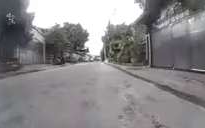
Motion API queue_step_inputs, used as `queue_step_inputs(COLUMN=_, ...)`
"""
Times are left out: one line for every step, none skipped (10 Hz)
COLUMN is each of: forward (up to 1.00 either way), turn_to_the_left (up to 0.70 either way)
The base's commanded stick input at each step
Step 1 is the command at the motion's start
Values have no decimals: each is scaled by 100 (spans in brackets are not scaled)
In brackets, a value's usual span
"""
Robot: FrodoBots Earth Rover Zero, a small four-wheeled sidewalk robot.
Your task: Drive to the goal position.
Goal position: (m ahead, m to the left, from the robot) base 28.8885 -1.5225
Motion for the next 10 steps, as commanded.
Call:
queue_step_inputs(forward=85, turn_to_the_left=0)
queue_step_inputs(forward=85, turn_to_the_left=0)
queue_step_inputs(forward=85, turn_to_the_left=0)
queue_step_inputs(forward=85, turn_to_the_left=0)
queue_step_inputs(forward=85, turn_to_the_left=0)
queue_step_inputs(forward=85, turn_to_the_left=0)
queue_step_inputs(forward=85, turn_to_the_left=0)
queue_step_inputs(forward=85, turn_to_the_left=0)
queue_step_inputs(forward=85, turn_to_the_left=0)
queue_step_inputs(forward=85, turn_to_the_left=0)
